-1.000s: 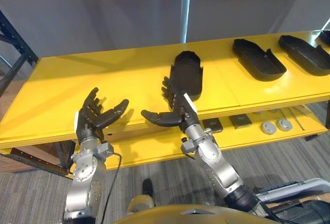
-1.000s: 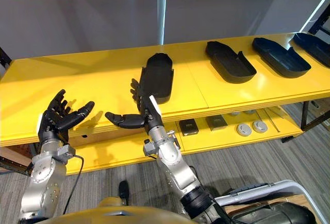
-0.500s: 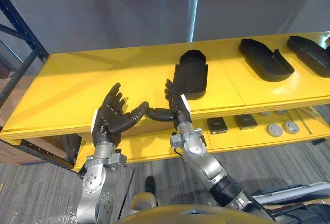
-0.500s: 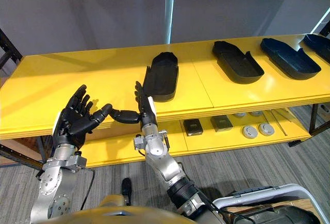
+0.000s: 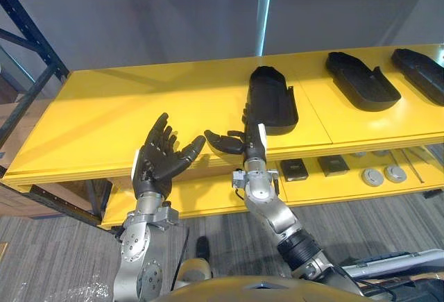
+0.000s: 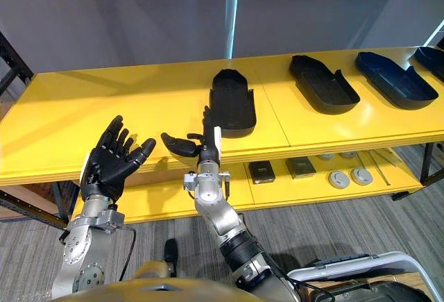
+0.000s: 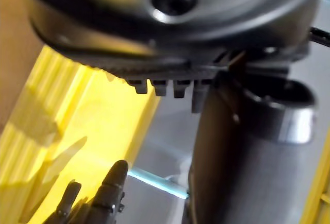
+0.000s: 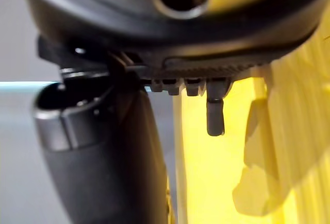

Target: Walk over and take three plastic housings, then place them on the shelf

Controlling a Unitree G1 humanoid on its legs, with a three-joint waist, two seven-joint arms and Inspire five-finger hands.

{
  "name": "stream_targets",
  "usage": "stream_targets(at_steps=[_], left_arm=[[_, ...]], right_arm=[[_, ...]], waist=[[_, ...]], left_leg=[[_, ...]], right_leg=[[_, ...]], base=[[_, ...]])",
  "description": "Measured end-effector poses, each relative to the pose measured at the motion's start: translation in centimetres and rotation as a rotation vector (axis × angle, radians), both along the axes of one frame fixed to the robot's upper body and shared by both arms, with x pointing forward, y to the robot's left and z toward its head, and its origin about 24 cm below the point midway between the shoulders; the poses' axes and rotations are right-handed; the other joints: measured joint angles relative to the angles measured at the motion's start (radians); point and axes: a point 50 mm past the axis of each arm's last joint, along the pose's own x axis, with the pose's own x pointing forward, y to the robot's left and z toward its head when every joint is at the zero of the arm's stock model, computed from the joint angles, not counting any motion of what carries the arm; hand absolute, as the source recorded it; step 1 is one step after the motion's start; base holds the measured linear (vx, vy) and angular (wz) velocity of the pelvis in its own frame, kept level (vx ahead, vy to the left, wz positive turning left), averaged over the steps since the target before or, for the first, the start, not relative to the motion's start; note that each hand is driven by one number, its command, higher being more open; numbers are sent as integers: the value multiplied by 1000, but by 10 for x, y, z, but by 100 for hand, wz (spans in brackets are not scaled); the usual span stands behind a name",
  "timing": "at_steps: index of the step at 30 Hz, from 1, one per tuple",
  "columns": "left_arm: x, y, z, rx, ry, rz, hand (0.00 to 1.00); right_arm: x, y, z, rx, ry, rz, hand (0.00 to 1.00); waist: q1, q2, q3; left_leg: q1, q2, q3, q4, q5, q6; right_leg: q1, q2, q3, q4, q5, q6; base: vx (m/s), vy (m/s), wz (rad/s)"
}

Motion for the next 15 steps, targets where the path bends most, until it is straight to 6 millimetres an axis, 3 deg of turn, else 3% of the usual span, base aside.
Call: stream_targets(at_steps=[8, 15], left_arm=[[-5, 0, -4, -14, 22, 9, 100], [-6, 0, -5, -21, 22, 9, 100]], right_arm=[[3, -10, 0, 12, 13, -28, 100], [2, -9, -3, 36, 10, 77, 100]], waist=[[1, 0, 0], [-9, 3, -2]], left_leg=[[10, 0, 9, 0, -1, 0], [17, 1, 18, 0, -7, 6]], right_leg=[[1, -3, 4, 13, -2, 3], [2, -3, 13, 13, -2, 2]], base=[[-2, -9, -1], [-8, -7, -2]])
